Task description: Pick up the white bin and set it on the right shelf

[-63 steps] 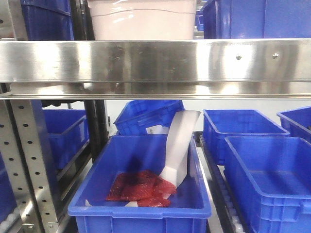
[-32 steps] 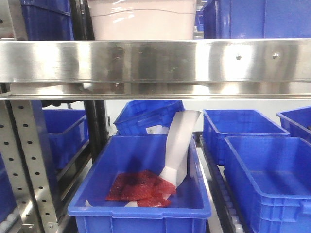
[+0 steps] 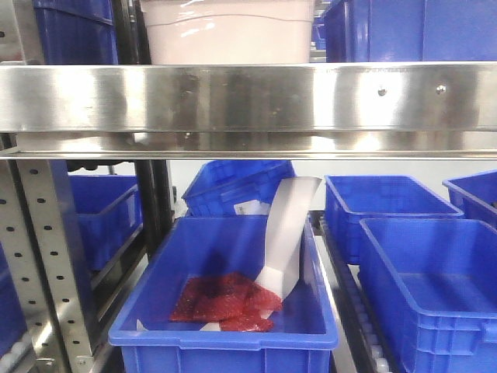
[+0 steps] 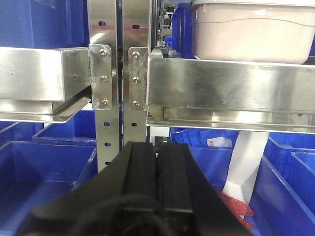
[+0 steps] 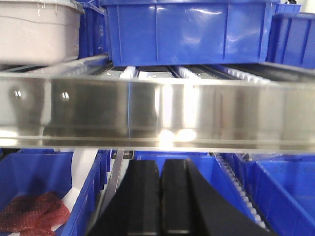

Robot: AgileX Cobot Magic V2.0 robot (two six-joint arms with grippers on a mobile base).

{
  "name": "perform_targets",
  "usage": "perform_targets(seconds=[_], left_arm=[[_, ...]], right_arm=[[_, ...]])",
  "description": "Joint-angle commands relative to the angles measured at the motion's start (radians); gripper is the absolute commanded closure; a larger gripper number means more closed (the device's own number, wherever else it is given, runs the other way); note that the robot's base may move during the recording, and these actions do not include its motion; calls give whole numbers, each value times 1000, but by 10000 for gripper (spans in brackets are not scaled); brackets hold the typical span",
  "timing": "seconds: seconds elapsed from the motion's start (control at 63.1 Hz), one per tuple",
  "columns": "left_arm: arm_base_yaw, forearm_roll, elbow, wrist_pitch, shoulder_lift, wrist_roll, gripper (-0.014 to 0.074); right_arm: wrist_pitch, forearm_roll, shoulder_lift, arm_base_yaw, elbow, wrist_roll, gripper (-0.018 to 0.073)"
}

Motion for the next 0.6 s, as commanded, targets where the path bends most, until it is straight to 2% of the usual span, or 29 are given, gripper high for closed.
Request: perform_targets(seconds=[0.0,0.079,0.587], left_arm=[[-7,-1,0,-95,-1,-7,713],[-7,-1,0,-95,-1,-7,713],[-7,-1,0,-95,-1,-7,713]], right_arm=[[-104,10,-43,-1,12,1,491],[-54,10,-80,-1,10,0,491],[-55,10,-77,-1,10,-1,491]])
